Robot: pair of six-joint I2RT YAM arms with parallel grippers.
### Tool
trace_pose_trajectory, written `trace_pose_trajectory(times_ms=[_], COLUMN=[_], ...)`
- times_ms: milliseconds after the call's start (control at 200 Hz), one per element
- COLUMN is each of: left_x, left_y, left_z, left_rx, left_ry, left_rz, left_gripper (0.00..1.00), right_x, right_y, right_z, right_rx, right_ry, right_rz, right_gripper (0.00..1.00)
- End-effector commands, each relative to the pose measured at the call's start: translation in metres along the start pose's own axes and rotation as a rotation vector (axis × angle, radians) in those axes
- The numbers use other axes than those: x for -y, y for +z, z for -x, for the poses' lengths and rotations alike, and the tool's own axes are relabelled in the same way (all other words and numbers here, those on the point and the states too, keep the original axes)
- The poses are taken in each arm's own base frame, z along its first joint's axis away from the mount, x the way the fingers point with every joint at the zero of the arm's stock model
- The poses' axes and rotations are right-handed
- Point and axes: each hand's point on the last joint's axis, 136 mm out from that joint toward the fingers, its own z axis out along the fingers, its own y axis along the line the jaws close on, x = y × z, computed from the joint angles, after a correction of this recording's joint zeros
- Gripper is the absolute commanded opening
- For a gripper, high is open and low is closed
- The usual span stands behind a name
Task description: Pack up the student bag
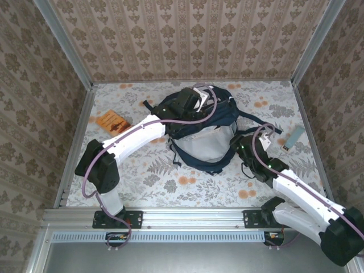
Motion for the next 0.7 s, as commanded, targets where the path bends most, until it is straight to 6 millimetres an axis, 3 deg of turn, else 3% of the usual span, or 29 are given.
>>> trace_pose_trajectory(times_ms=[0, 95, 205, 345, 510, 695], left_x=[-0.018, -0.033, -0.065, -0.129, -0.216, -0.281], left_y=[-0.023, -0.027, -0.036, -0.050, -0.072, -0.080], left_z=[0.012, 0.000, -0.014, -0.038, -0.077, -0.108], left_rx=[0.058, 0.049, 0.046, 0.036, -0.014, -0.032], left_ry=[-0.111, -0.153, -0.212, -0.309, -0.473, -0.654], left_rz=[0.001, 0.037, 0.121, 0.283, 0.479, 0.530], left_gripper=[0.55, 0.69, 0.80, 0.89, 1.00, 1.00], right_x=[0.017, 0.008, -0.003, -0.019, -0.046, -0.063], right_y=[-0.019, -0.027, -0.030, -0.025, -0.014, -0.004], right_z=[0.028, 0.038, 0.042, 0.032, 0.004, -0.015], right_rx=[0.109, 0.131, 0.122, 0.064, -0.084, -0.155], right_ry=[-0.098, -0.141, -0.181, -0.220, -0.312, -0.347], right_rz=[-0.107, -0.095, -0.079, -0.022, 0.074, 0.114], right_gripper=[0.85, 0.86, 0.87, 0.90, 0.96, 1.00])
